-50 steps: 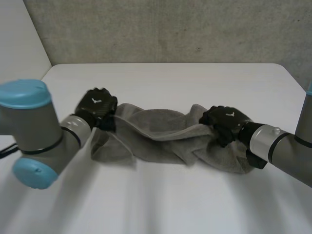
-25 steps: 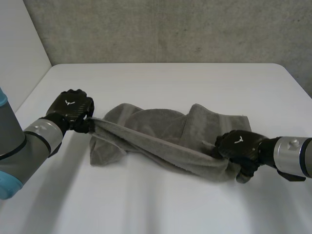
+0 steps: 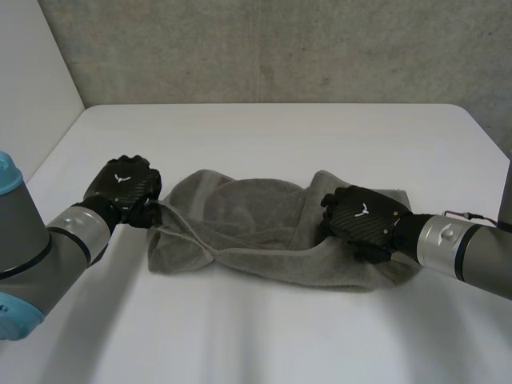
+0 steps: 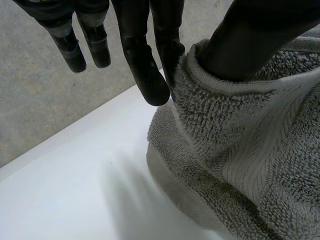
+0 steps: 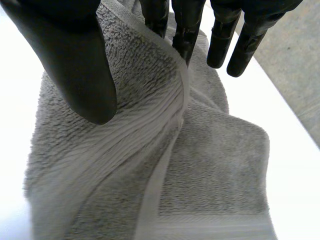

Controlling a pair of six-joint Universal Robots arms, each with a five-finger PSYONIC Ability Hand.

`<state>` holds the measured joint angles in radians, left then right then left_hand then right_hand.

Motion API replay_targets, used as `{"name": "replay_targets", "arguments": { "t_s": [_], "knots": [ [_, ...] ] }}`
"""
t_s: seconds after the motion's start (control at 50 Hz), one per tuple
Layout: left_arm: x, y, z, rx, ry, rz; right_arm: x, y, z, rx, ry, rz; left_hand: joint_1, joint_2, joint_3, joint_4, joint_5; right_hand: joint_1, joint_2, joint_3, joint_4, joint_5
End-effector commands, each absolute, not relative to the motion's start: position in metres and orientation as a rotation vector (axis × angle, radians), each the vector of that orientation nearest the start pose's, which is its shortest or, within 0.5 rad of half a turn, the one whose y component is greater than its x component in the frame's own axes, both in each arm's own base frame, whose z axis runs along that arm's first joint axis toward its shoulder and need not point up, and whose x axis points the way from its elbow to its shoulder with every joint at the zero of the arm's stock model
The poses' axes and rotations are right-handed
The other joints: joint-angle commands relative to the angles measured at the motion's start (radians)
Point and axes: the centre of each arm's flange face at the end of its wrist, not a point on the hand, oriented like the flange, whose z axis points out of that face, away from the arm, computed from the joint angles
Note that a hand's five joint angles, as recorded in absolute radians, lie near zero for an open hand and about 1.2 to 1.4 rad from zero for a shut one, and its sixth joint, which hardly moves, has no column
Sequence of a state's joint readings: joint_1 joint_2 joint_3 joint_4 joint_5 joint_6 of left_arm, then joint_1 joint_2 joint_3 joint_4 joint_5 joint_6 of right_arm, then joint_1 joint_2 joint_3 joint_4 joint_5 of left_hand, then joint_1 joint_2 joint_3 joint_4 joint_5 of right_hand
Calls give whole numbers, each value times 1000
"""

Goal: Fold the towel.

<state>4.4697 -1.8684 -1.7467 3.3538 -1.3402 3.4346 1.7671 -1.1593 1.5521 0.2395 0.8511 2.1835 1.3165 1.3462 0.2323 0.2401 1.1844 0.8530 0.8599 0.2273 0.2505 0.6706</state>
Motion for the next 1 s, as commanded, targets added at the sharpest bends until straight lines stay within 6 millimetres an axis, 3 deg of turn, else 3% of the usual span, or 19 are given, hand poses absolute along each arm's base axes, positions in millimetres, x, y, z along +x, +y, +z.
{"name": "replay_targets", "arguments": {
  "t_s": [0.02, 0.14, 0.2, 0.28, 0.38, 0.58, 0.66, 0.74, 0.78, 0.8, 0.82, 0.84, 0.86, 0.88, 0.9, 0.92, 0.94, 0.96, 1.0],
  "knots": [
    [-226, -278, 180, 914, 2455, -1999, 255, -260, 175, -1820, 1705, -1494, 80, 50, -58, -66, 37, 541, 534, -53, -76, 549],
    [-225, -278, 180, 913, 2454, -2001, 256, -259, 174, -1793, 1730, -1435, 80, 50, -58, -66, 37, 543, 536, -53, -76, 551],
    [-225, -277, 188, 912, 2433, -2026, 256, -264, 191, -1700, 1777, -1431, 80, 50, -58, -66, 37, 543, 536, -53, -76, 551],
    [-226, -273, 205, 925, 2385, -2093, 249, -286, 242, -1339, 1906, -1640, 80, 50, -58, -66, 37, 543, 536, -53, -76, 551],
    [-229, -263, 226, 994, 2335, -2173, 228, -297, 248, -1061, 2140, -1699, 80, 50, -58, -66, 37, 543, 536, -53, -76, 551],
    [-227, -272, 187, 1049, 2502, -1945, 226, -268, 210, -1409, 2310, -1478, 80, 50, -58, -66, 37, 543, 536, -53, -76, 551],
    [-235, -291, 174, 1169, 2418, -1886, 238, -280, 210, -1414, 2265, -1515, 80, 50, -58, -66, 37, 543, 536, -53, -76, 551],
    [-246, -315, 187, 1195, 2307, -1958, 248, -299, 222, -1419, 2191, -1650, 80, 50, -58, -66, 37, 543, 536, -53, -76, 551],
    [-263, -341, 222, 1160, 2161, -2126, 257, -315, 240, -1400, 2106, -1800, 80, 50, -58, -66, 37, 543, 536, -53, -76, 551],
    [-263, -341, 222, 1160, 2160, -2127, 265, -331, 268, -1344, 1990, -1993, 80, 50, -58, -66, 37, 543, 536, -53, -76, 551],
    [-272, -352, 251, 1111, 2058, -2233, 269, -344, 301, -1253, 1869, -2182, 80, 50, -58, -66, 37, 543, 536, -53, -76, 551],
    [-278, -359, 285, 1050, 1947, -2342, 269, -345, 301, -1253, 1868, -2184, 80, 50, -58, -66, 37, 543, 536, -53, -76, 551],
    [-278, -359, 286, 1049, 1946, -2344, 270, -352, 336, -1143, 1744, -2343, 80, 50, -58, -66, 37, 543, 536, -53, -76, 551],
    [-283, -361, 321, 991, 1837, -2454, 268, -353, 374, -1012, 1623, -2469, 80, 50, -58, -66, 37, 543, 536, -53, -76, 551],
    [-289, -357, 356, 942, 1721, -2566, 268, -353, 374, -1011, 1622, -2470, 80, 50, -58, -66, 37, 543, 536, -53, -76, 551],
    [-289, -356, 357, 942, 1720, -2567, 261, -348, 409, -880, 1520, -2561, 80, 50, -58, -66, 37, 543, 536, -53, -76, 551],
    [-292, -347, 392, 906, 1600, -2672, 256, -342, 434, -791, 1444, -2608, 80, 50, -58, -66, 37, 543, 536, -53, -76, 551],
    [-292, -335, 420, 881, 1499, -2753, 256, -342, 434, -790, 1444, -2608, 80, 50, -58, -66, 37, 543, 536, -53, -76, 551],
    [-289, -326, 442, 858, 1420, -2804, 250, -329, 458, -722, 1373, -2638, 80, 50, -58, -66, 37, 543, 536, -53, -76, 551]
  ]
}}
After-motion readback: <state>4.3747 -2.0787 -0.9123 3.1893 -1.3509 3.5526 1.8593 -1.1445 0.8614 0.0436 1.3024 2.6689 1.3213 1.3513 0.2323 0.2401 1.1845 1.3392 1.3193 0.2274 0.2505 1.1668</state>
